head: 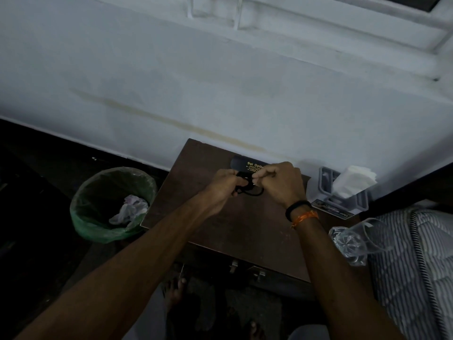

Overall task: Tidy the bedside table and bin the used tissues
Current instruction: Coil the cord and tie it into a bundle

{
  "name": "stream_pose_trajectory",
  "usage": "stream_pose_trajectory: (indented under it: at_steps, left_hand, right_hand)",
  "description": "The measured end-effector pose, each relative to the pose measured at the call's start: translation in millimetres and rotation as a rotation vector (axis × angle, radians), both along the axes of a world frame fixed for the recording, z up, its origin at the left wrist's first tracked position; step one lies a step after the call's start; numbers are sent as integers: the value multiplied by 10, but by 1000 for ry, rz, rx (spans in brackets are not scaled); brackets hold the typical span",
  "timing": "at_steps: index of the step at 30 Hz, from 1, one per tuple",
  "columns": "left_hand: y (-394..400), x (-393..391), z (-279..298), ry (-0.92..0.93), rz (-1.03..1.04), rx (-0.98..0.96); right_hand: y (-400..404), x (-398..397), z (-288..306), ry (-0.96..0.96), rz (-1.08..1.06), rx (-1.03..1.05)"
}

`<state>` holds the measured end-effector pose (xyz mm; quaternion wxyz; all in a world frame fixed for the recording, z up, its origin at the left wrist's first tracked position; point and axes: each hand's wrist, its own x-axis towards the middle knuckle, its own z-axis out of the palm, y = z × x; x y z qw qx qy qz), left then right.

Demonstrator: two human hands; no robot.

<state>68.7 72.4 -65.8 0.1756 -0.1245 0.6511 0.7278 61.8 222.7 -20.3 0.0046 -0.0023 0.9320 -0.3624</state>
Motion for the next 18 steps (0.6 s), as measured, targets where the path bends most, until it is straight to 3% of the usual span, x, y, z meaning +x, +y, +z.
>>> stream_pose_trajectory:
  at_steps: [4, 9, 15, 18]
  left_hand:
    - [-28, 15, -18, 121, -74, -106]
    - [-8, -17, -41, 191, -117, -179]
    - [-73, -23, -95, 171, -72, -51]
    - [-101, -36, -120, 148, -52, 54]
  right_hand:
    - [60, -71, 13, -99, -76, -28]
    - [25, -39, -41, -50, -81, -40]
    - [122, 22, -165, -129, -82, -399]
    - [202, 87, -275, -168, -40, -478]
